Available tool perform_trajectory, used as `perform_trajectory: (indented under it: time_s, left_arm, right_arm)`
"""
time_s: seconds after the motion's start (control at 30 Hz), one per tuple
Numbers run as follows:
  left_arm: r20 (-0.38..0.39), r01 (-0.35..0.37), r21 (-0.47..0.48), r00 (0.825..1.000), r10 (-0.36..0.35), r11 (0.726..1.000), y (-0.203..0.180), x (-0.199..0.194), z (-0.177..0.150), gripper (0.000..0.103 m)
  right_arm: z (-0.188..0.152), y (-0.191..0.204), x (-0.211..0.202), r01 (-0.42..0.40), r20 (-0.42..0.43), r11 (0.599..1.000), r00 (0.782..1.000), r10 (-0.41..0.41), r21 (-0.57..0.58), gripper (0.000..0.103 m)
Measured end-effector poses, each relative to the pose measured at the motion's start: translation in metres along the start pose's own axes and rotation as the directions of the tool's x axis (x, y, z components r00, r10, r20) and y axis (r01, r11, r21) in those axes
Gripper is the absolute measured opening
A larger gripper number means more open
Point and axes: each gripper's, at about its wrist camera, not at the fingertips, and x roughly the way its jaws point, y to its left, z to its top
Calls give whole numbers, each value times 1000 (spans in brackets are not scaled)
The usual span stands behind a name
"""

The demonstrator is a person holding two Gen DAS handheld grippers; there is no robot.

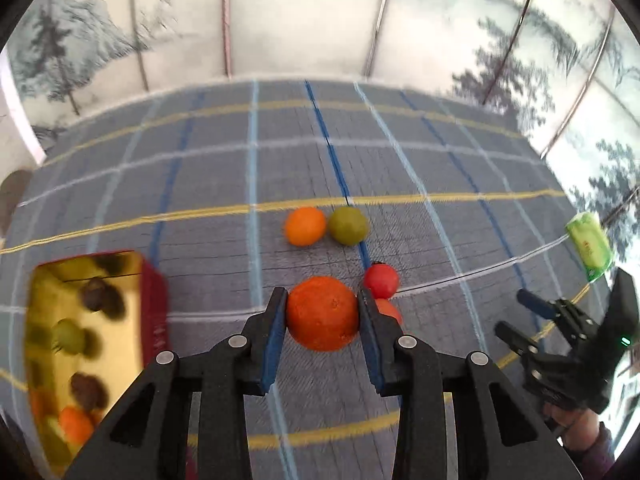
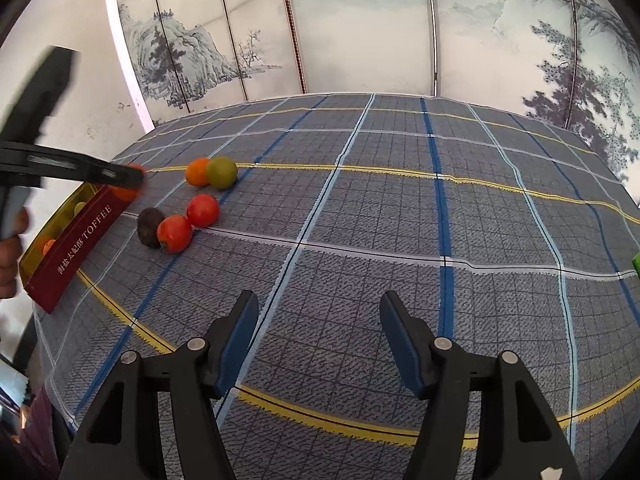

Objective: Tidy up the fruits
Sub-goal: 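Grasp another orange with the left gripper while the right gripper grasps a red tomato, then lower the orange in the left gripper into the tray and release it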

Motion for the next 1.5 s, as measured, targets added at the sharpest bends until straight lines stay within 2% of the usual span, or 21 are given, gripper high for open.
perform_trajectory:
  time_s: [0.17, 0.27, 0.43, 0.47, 0.53, 0.7, 0.83, 0.93, 1.1, 1.2, 1.27, 1.37, 1.43, 1.5]
  left_arm:
    - [57, 1, -48, 998, 2, 999, 15, -45, -18, 36]
    - [76, -21, -51, 997, 25, 998, 18, -61, -32, 36]
    - [78, -39, -64, 996, 44, 997, 30, -81, -56, 36]
    - [78, -42, -68, 996, 47, 997, 32, -84, -61, 36]
    - [83, -54, -81, 995, 60, 995, 38, -90, -68, 36]
    - [95, -76, -111, 992, 87, 991, 59, -106, -81, 36]
    - [103, -103, -128, 988, 116, 986, 71, -114, -90, 36]
    - [101, -107, -149, 987, 123, 983, 81, -116, -96, 36]
    - [98, -118, -200, 985, 139, 973, 106, -121, -108, 36]
    - [94, -161, -212, 978, 184, 964, 120, -122, -116, 36]
    - [86, -173, -218, 977, 196, 961, 126, -120, -120, 36]
    - [71, -173, -217, 979, 192, 961, 133, -113, -128, 36]
    - [53, -192, -216, 977, 208, 957, 136, -105, -130, 36]
    - [46, -185, -219, 979, 200, 958, 138, -99, -131, 36]
  right_arm:
    - [0, 2, 0, 8, 1, 1000, 1000, -8, -6, 60]
    - [1, 13, 1, 3, -28, 999, 1000, -4, -43, 58]
    - [22, 50, -2, -172, -16, 984, 985, 172, -38, 57]
    - [27, 61, 3, -193, -24, 980, 981, 192, -50, 52]
    - [34, 76, 17, -222, -48, 973, 974, 220, -55, 45]
    - [44, 98, 51, -232, -92, 972, 970, 227, -47, 44]
    - [48, 104, 66, -206, -111, 977, 974, 200, -50, 43]
    - [48, 108, 77, -168, -136, 983, 978, 157, -72, 29]
    - [44, 111, 65, -151, -114, 981, 984, 137, -123, 28]
    - [42, 91, 42, -81, -46, 993, 996, 77, -89, 28]
    - [40, 66, 31, -13, -13, 1000, 1000, 13, -27, 28]
    - [32, 37, 28, 81, -16, 997, 997, -81, 16, 28]
    - [28, 19, 25, 85, -19, 994, 996, -83, 74, 28]
    - [28, 13, 21, 105, -6, 991, 994, -105, 83, 28]
